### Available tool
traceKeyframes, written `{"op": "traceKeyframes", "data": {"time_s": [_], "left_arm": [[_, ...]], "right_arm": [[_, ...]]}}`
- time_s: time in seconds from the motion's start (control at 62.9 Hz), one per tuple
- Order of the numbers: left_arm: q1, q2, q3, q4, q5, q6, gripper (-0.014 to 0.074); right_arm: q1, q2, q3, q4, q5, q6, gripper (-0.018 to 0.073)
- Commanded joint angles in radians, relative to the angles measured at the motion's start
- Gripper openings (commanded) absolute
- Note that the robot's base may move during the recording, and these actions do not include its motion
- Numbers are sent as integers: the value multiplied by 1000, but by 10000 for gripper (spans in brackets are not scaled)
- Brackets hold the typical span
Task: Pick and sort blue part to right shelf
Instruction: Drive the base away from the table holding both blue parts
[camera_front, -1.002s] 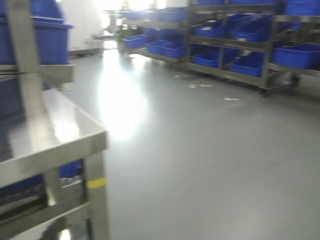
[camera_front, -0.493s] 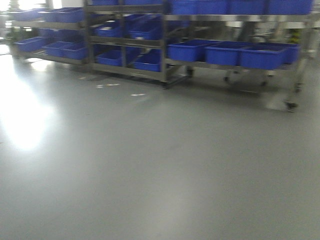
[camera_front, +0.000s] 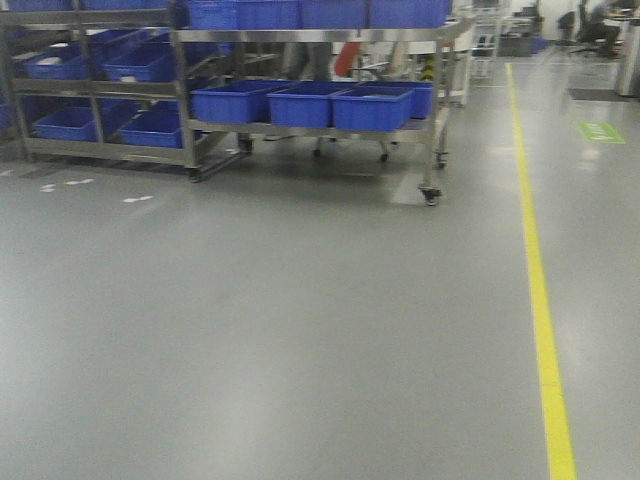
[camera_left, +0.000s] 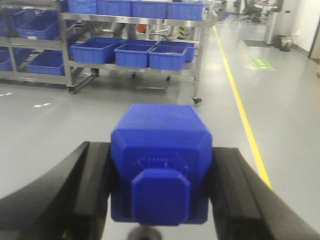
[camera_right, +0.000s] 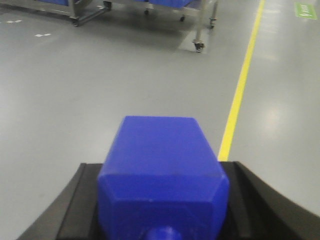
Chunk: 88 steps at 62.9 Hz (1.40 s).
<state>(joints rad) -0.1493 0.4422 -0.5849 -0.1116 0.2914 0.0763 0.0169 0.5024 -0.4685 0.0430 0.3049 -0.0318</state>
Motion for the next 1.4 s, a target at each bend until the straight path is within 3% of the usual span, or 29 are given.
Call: {"op": "traceKeyframes", "data": {"time_s": [0.0,1.383], "left_arm": [[-3,6,-30,-4,-94,-1,300],[-3,6,-30,-4,-94,-1,300]], "right_arm": [[-8,2,-32,-7,-94,-9,298],[-8,2,-32,-7,-94,-9,298]]}}
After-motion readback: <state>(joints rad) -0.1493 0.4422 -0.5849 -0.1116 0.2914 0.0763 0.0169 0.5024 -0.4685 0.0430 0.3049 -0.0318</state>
